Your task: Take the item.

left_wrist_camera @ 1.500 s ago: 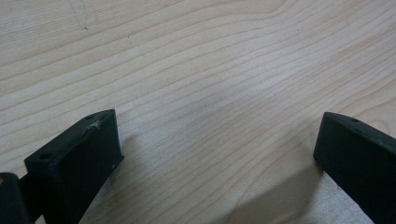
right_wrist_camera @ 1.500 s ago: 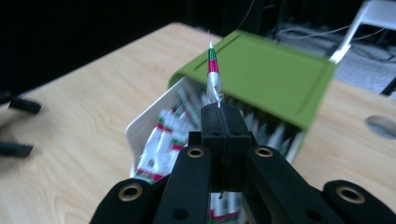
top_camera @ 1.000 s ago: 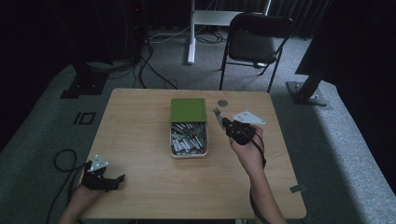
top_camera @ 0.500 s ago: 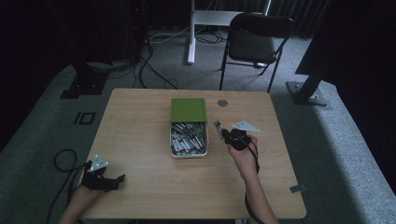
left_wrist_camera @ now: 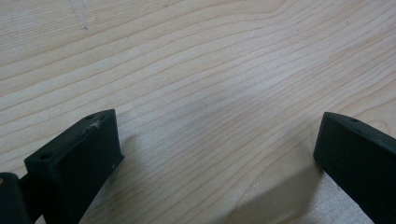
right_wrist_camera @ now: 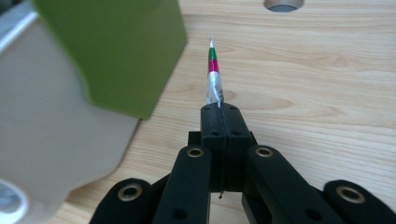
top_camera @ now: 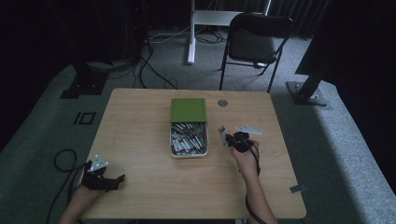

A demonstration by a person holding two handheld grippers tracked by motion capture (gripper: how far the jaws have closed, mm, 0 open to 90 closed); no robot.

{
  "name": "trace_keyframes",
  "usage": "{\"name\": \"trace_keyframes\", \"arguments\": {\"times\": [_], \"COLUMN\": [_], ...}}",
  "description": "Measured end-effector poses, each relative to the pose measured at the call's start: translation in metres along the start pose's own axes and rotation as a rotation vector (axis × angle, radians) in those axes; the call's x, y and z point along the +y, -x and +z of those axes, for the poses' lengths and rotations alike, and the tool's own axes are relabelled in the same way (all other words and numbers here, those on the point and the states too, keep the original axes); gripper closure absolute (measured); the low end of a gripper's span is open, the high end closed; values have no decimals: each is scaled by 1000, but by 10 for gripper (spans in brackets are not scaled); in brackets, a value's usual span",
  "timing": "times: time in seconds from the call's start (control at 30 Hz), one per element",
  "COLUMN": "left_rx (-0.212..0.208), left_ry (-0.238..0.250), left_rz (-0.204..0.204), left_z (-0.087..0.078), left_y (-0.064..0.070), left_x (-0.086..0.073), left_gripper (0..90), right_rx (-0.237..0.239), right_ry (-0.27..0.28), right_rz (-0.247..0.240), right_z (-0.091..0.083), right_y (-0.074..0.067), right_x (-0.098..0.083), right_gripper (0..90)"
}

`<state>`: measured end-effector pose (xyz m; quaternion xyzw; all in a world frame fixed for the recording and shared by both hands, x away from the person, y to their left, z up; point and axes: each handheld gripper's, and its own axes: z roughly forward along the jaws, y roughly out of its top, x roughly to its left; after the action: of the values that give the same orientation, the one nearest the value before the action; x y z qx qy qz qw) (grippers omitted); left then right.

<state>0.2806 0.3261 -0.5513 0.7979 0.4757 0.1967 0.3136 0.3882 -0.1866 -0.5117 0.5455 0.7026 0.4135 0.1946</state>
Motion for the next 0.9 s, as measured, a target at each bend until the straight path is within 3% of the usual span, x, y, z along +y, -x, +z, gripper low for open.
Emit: {"name": "trace_keyframes", "arguments": {"times": [0.17, 0.47, 0.7, 0.9], "left_rx": [0, 0, 0, 0], "left_ry": [0, 0, 0, 0], "left_rz": [0, 0, 0, 0], "left_z": [0, 0, 0, 0], "left_y": [0, 0, 0, 0], "left_x": [0, 0, 0, 0], "left_gripper": [14, 14, 14, 14], "right_rx": [-38, -77, -116, -139], "right_ry": [6, -31, -63, -65], "right_rz": [72, 112, 65, 17], "right_z": [-4, -5, -1, -8], "right_y": [22, 53, 64, 70], "right_x": [-3, -16, -24, -29], "right_gripper": [898, 874, 747, 551]}}
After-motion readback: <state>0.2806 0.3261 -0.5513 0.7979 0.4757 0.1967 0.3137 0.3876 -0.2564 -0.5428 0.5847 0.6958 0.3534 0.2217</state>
